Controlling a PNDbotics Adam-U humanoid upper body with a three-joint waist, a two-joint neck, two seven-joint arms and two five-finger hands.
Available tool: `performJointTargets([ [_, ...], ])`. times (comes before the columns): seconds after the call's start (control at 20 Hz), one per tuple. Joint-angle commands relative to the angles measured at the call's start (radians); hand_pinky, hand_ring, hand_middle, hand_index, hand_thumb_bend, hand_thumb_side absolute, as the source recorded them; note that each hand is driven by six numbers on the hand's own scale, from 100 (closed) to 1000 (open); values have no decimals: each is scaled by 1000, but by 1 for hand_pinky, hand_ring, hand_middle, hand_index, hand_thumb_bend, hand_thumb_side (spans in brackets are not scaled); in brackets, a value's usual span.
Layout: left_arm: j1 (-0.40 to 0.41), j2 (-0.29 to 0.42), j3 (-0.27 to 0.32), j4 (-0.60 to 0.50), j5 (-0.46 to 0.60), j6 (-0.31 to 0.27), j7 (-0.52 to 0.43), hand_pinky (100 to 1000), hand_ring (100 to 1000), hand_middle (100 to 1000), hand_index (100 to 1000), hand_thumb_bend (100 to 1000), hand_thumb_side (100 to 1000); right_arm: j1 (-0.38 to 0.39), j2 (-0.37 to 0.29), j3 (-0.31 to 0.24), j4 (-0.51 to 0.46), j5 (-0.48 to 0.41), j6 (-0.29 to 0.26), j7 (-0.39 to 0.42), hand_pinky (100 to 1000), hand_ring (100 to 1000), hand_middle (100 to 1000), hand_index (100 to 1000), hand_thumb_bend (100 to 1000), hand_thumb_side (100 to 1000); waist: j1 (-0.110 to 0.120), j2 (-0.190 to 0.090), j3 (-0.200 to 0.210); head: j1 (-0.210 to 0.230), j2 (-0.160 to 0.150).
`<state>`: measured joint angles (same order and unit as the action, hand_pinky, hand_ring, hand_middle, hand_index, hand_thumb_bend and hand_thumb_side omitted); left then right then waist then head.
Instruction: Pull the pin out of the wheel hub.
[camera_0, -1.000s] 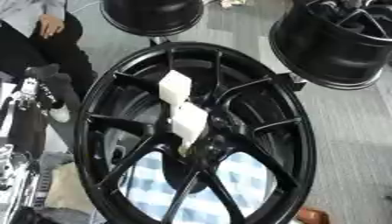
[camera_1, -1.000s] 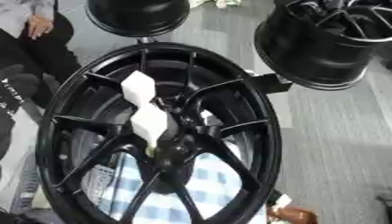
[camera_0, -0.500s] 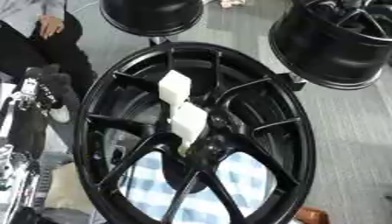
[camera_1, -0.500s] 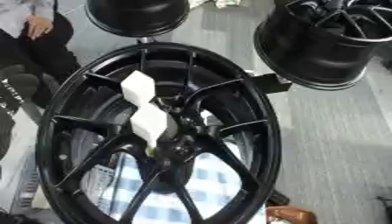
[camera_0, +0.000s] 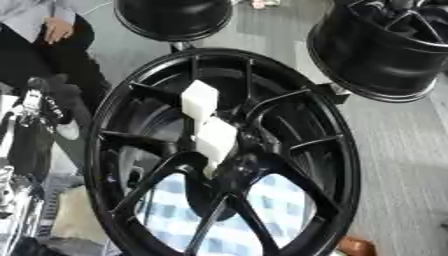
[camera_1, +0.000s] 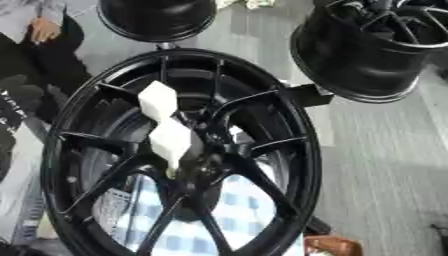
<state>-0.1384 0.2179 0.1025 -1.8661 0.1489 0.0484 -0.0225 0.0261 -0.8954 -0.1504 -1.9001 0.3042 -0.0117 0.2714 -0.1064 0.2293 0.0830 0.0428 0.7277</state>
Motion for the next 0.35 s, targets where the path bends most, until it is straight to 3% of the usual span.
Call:
performJointTargets([
  [0.05,-6,11,2,-16,0,-2,-6,904,802,660,801,100,808,-9,-48,6,-57,-10,-12,28,891,786,683,774,100,383,3,-14,1,-3,-7],
  [0.35,-7,11,2,-17,0,-2,-6,904,802,660,801,100,808,-14,-52,25,-97,-5,-18,55,891,784,683,781,100,384,3,-13,3,-4,-4],
])
